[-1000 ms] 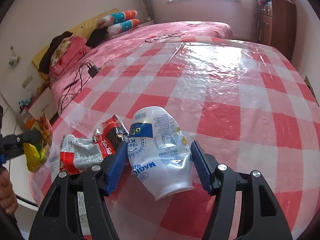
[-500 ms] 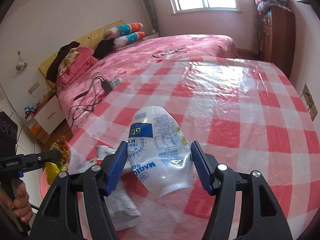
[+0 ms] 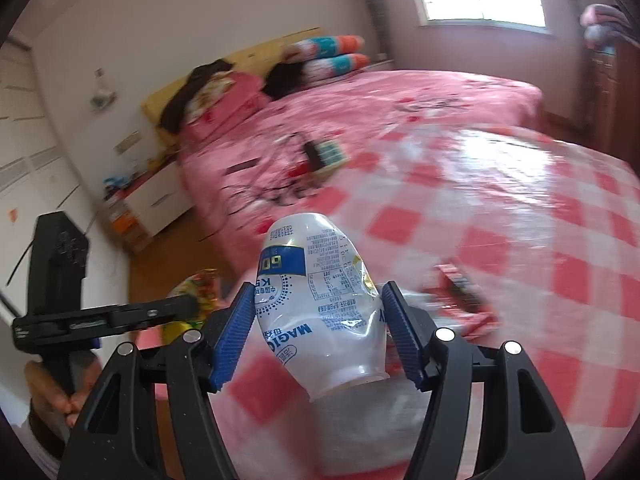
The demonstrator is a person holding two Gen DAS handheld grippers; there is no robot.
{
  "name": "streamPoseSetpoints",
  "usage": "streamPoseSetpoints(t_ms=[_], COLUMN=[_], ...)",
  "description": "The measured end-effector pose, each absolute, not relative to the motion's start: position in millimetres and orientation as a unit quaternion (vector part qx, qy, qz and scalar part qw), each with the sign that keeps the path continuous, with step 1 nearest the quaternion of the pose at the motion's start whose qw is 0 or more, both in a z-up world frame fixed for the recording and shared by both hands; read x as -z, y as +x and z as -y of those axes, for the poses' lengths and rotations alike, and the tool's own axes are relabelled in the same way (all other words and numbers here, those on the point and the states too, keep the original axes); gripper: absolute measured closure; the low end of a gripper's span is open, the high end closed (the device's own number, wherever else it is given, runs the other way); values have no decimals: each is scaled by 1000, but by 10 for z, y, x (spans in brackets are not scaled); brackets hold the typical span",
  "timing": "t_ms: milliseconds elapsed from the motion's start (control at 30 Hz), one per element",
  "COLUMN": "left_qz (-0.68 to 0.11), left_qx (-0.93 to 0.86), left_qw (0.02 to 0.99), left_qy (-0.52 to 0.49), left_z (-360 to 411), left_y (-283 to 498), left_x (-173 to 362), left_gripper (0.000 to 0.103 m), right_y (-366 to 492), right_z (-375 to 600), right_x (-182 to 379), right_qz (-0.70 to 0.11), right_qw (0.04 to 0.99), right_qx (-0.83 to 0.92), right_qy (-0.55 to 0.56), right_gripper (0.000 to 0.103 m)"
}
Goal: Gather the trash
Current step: 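Carry the chip bag and yogurt bottle over to the pink bucket, then open both grippers to drop the chip bag and bottle into the bucket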
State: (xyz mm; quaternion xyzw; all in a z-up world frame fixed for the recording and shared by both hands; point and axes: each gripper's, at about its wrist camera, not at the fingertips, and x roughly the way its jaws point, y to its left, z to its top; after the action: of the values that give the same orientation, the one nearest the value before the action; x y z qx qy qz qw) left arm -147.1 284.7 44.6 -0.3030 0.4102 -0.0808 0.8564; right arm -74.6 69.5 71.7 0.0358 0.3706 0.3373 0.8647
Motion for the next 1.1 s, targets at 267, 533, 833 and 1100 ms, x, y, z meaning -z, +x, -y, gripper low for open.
streamPoseSetpoints(t_ms=[267, 533, 833, 1100], left_qz=[-407, -413, -413, -405], left_qx=[10, -53, -125, -120], left_qw=[852, 834, 820, 832], left_qy=[-329, -361, -376, -360], left_z=[-3509, -4040, -4430, -4400], left_y=[-1882, -2196, -2422, -2398], left_x=[-276, 49, 279, 271], left_gripper=[71, 67, 24, 21], right_y=[-1044, -1283, -1342, -1331], right_z=[-1604, -2344, -2584, -2207], right_x=[-658, -500, -312, -392], right_qz=[-381, -402, -432, -420], right_qw=[823, 784, 770, 805], right_qx=[-421, -471, -469, -417], right_qy=[-5, -43, -40, -46], right_gripper=[38, 38, 21, 15])
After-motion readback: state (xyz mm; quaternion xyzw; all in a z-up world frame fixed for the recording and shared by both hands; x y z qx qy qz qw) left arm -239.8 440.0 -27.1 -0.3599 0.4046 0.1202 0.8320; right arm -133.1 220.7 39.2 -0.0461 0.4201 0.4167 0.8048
